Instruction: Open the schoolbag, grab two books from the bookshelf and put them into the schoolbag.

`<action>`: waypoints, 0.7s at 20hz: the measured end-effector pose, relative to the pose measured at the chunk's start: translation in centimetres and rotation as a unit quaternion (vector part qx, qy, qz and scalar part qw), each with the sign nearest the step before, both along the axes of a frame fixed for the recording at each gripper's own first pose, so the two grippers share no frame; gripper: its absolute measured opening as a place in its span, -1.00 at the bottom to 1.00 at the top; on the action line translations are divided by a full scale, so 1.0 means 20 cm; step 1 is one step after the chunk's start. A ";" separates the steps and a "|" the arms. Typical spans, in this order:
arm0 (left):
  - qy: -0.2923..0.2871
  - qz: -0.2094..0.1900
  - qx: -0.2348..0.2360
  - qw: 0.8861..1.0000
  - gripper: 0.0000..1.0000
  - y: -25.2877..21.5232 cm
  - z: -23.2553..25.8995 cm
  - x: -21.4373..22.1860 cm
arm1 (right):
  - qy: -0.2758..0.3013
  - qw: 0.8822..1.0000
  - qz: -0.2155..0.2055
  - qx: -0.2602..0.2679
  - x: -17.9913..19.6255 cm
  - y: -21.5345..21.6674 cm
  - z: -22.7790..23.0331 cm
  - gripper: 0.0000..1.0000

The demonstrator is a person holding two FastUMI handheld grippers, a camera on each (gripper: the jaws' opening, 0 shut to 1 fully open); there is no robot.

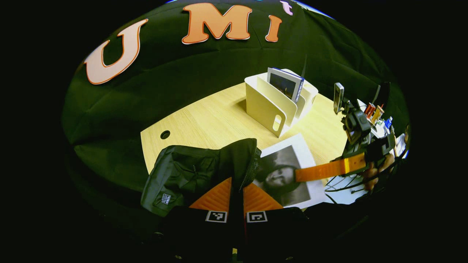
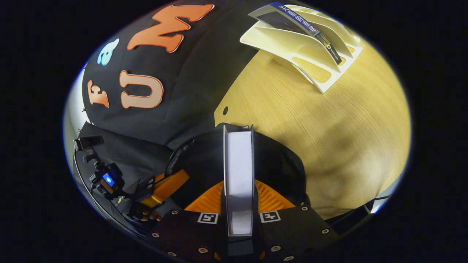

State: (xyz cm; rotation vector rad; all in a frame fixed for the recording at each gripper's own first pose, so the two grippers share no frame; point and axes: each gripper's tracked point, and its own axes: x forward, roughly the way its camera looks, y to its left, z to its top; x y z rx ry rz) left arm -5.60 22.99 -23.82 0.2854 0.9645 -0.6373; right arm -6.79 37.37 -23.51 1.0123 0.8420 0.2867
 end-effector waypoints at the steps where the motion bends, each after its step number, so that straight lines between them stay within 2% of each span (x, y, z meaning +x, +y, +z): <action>1: 0.000 0.004 -0.003 1.000 -0.90 -0.01 0.00 0.00 | -0.001 1.000 -0.011 0.010 0.01 0.02 -0.02 -0.46; 4: -0.001 0.014 -0.013 1.000 -0.90 -0.07 -0.02 -0.03 | 0.001 0.998 -0.038 0.041 0.04 0.09 -0.07 -0.46; 14: 0.002 0.030 -0.031 0.999 -0.90 -0.16 -0.04 -0.09 | -0.007 0.995 -0.057 0.086 0.11 0.27 -0.23 -0.48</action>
